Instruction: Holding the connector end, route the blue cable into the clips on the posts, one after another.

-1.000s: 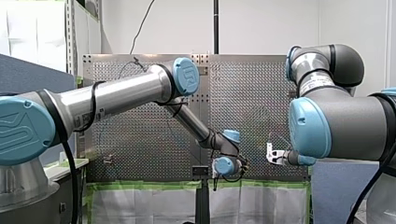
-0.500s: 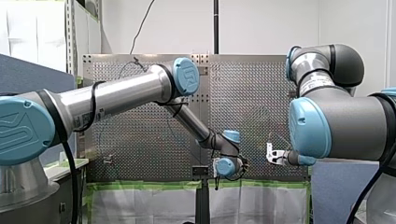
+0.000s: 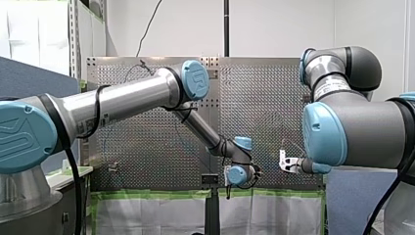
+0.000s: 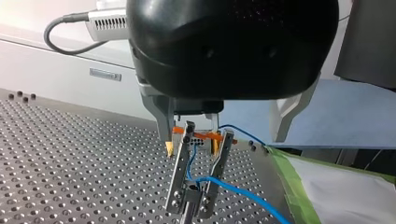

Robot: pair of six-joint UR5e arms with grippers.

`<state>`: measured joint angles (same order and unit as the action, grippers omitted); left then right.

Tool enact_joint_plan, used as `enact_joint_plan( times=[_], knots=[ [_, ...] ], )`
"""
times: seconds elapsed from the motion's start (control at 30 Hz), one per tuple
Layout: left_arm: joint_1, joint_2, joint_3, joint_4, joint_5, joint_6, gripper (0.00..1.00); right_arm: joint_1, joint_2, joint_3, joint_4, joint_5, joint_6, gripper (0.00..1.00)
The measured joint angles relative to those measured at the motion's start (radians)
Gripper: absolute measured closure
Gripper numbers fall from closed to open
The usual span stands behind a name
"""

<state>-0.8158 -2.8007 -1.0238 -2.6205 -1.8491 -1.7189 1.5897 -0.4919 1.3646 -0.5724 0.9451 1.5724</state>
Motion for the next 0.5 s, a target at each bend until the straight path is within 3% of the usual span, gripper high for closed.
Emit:
enact_joint_plan(
  times=[0.5],
  knots=[
    [-0.001,0.001,0.000,-0.003,-0.016,-0.002,0.00,0.000,0.001,0.000,-0.001,0.000,0.005,1.00]
  ],
)
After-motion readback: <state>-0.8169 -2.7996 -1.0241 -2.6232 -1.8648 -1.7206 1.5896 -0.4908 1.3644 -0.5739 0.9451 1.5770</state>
